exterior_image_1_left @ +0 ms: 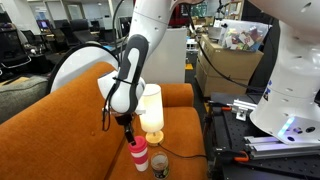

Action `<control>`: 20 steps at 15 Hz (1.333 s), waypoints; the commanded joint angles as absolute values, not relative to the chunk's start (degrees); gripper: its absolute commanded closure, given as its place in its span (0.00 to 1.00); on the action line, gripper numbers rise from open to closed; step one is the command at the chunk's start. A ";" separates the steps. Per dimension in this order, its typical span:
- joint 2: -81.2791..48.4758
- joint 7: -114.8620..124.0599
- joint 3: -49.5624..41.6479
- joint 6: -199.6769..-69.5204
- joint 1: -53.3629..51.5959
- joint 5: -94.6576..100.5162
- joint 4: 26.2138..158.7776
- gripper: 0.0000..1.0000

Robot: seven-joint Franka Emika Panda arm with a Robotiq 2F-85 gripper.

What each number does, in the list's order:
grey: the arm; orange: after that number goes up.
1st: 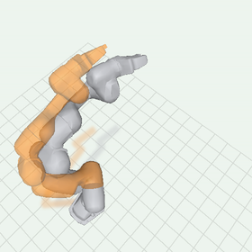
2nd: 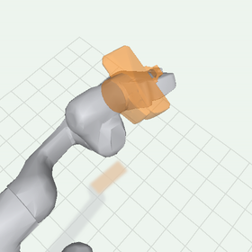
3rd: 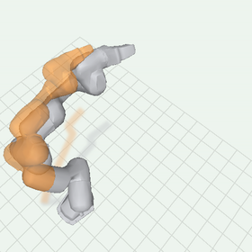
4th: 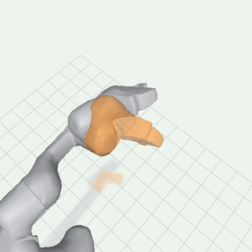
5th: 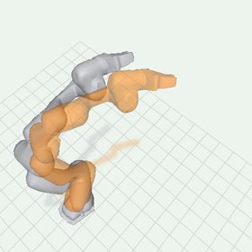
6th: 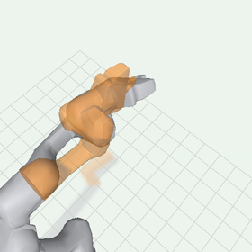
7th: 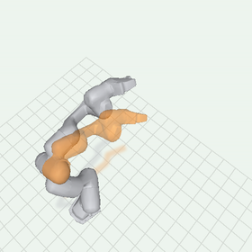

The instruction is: Remove the lid from the bottle and put it on the couch

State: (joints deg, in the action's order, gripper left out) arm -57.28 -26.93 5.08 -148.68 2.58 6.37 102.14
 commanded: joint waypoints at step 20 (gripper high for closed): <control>-58.98 -28.74 7.99 -148.32 5.46 8.09 101.01 0.33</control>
State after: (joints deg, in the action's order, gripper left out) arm -61.22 -27.75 6.36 -148.55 3.82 7.24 99.19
